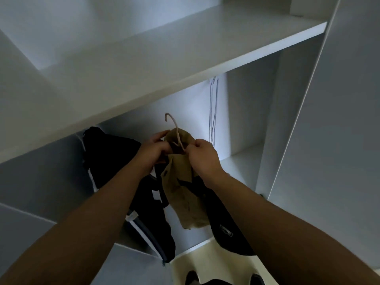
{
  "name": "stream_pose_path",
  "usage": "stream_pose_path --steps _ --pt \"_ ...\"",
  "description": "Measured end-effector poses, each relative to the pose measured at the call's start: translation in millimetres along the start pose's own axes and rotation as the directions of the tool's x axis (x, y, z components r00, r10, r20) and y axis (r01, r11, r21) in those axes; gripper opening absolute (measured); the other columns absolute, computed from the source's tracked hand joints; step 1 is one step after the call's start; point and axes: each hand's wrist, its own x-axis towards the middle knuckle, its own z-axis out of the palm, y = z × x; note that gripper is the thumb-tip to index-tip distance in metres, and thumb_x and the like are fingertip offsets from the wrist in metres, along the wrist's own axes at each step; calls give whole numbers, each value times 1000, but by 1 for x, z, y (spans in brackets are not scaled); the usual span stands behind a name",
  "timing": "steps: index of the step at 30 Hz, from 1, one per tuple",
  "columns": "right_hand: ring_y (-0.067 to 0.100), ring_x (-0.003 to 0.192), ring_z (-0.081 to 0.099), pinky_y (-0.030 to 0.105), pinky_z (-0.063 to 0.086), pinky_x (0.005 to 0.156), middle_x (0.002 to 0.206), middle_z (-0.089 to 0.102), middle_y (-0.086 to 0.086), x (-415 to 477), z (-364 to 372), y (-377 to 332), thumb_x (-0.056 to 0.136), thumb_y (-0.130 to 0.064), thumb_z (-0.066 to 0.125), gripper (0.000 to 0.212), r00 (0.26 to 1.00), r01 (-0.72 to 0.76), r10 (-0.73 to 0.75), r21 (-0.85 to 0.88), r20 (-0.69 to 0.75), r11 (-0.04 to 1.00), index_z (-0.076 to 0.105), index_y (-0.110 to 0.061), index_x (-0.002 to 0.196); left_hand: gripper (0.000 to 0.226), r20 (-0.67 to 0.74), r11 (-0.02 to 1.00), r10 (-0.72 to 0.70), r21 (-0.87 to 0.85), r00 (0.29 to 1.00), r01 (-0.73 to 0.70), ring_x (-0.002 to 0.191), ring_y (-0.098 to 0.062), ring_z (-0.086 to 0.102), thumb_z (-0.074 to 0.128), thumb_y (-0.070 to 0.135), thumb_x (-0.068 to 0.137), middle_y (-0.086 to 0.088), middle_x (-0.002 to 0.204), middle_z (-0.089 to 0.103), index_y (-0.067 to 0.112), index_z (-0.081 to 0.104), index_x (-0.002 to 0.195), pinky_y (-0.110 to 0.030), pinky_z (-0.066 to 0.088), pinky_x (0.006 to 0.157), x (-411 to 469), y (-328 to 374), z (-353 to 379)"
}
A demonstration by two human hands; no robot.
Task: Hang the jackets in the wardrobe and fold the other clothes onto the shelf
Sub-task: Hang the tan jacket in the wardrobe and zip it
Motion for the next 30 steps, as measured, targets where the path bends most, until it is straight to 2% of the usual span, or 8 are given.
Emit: stream_pose_path --steps 3,7,12,16,19,23,26,30 --pt "8 73 61 17 45 61 80 62 -9 9 15 -7 101 -20 42 25 996 -1 1 -7 -88 1000 65 -22 94 64 78 1000 -21 -13 997 22 103 -39 69 57 -3 73 -20 114 71 19 65 133 -52 56 87 24 4 -11" --pt "13 74 62 25 48 62 79 64 -4 17 36 -16 94 -19 42 26 984 -33 35 14 -175 999 66 -20 84 55 159 995 -66 -67 985 77 83 -35 62 49 -2 70 -23 99 68 7 70 120 -39 51 70 43 9 -26" --pt "17 69 57 29 43 59 71 60 -1 28 49 -22 89 -19 42 25 955 -57 73 64 -289 996 63 -14 76 64 241 996 -49 -66 969 66 82 -34 52 49 6 58 -21 93 58 -8 64 119 -41 40 73 64 7 -33" --pt "17 71 60 31 48 60 74 62 -2 39 58 -21 90 -22 42 25 949 -75 90 61 -301 995 64 -20 77 53 310 999 -8 -31 951 19 64 -24 45 50 9 52 -10 72 51 -4 68 100 -31 34 59 76 13 -36" --pt "21 78 62 35 51 70 83 66 -1 56 68 -20 82 -34 37 28 950 -44 39 -10 -311 999 62 -21 82 33 281 998 15 -66 960 3 63 -26 47 50 10 48 -13 68 54 6 72 72 -30 36 57 95 12 -39" --pt "32 97 62 48 53 92 99 68 1 79 92 -9 76 -40 32 38 930 30 -58 -81 -364 996 62 -26 95 35 209 974 112 -217 972 -66 67 -29 52 44 2 66 -17 74 63 3 78 76 -25 42 52 130 -3 -36" --pt "31 93 60 44 54 83 94 66 1 102 101 13 80 -38 37 23 894 128 -176 -141 -413 982 54 -24 84 42 199 939 212 -314 957 -143 91 -36 58 39 -4 73 -25 98 66 -3 76 90 -32 50 71 161 -20 -30" --pt "24 81 59 33 45 65 87 62 -3 135 104 45 85 -28 45 12 825 278 -359 -241 -436 930 55 -24 87 34 265 882 354 -412 897 -227 77 -26 70 50 6 61 -14 85 74 8 79 78 -24 58 69 188 -45 -23"
